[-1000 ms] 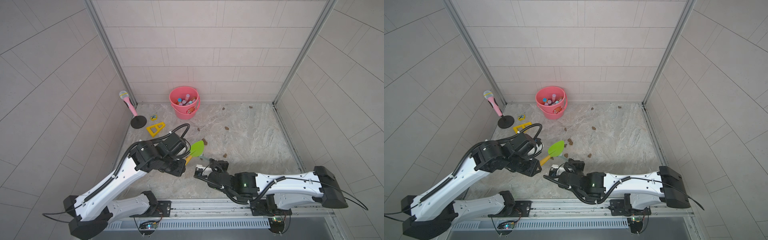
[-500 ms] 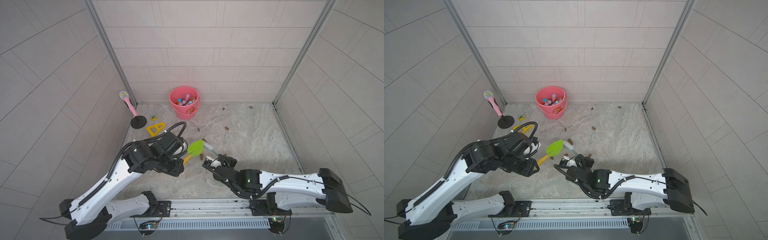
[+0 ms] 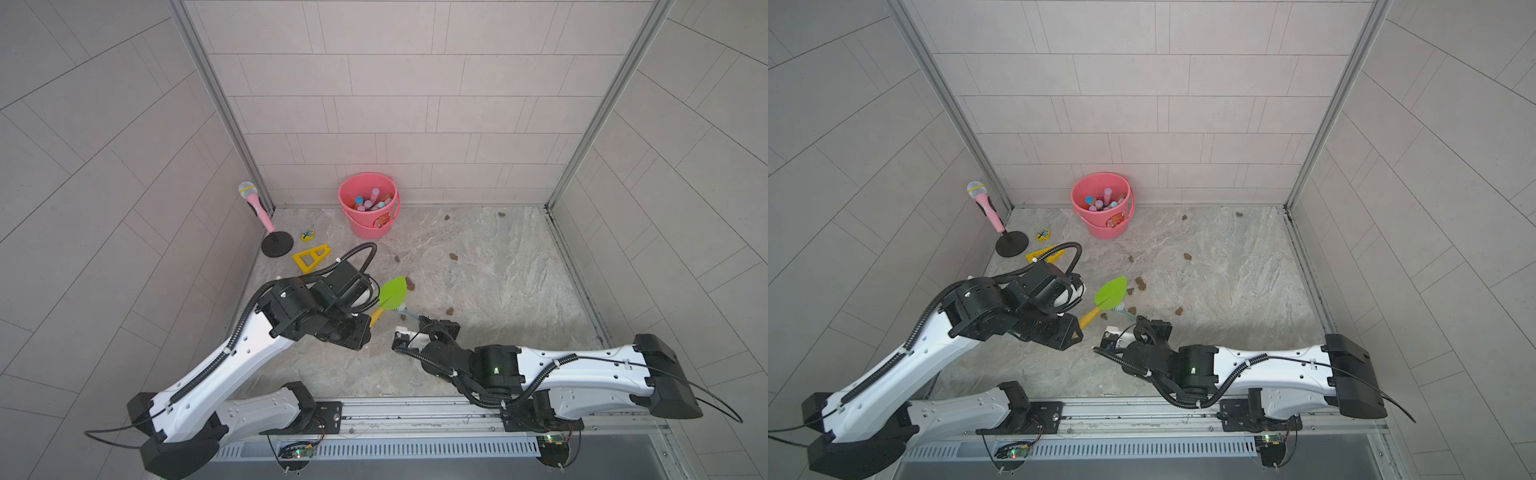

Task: Brush the soil off the hand trowel and place it into the bucket
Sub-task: Brush off the soil from the hand trowel.

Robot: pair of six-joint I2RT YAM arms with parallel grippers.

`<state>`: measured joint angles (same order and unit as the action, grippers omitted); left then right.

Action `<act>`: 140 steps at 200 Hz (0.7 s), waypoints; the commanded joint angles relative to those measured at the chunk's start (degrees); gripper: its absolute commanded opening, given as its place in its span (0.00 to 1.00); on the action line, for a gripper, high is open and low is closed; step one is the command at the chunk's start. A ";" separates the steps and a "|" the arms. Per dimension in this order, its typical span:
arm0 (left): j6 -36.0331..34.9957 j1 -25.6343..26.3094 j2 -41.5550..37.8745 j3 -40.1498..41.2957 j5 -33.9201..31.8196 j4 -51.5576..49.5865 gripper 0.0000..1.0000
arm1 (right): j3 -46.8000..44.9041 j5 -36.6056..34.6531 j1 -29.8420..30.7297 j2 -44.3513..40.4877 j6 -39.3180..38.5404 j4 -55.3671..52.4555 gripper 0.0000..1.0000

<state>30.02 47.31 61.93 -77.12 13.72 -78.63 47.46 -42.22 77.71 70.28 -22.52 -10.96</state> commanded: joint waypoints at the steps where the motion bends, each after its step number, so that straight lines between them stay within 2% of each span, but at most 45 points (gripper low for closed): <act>1: -0.32 -0.55 -1.70 0.67 -0.17 -0.38 0.00 | 0.40 0.63 -3.43 -1.93 -1.83 3.40 0.00; 35: 0.08 -1.07 -3.27 0.58 -0.09 -0.30 0.00 | -0.44 2.19 -8.15 -3.10 -1.85 3.58 0.00; 63: 0.13 -1.40 -4.22 0.53 -0.50 0.01 0.00 | -1.13 3.76 -12.04 -5.21 3.50 2.99 0.00; 99: 0.10 -1.59 -6.59 0.31 -2.57 2.19 0.00 | -1.06 9.12 -18.09 -9.48 18.75 -1.00 0.00; 140: 2.47 -3.33 -5.39 -3.50 -7.80 7.83 0.00 | -3.46 28.60 -29.64 -14.78 42.54 -1.44 0.00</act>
<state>30.63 45.65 55.64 -77.01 10.70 -76.03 45.93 -27.00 53.10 57.98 0.95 -11.60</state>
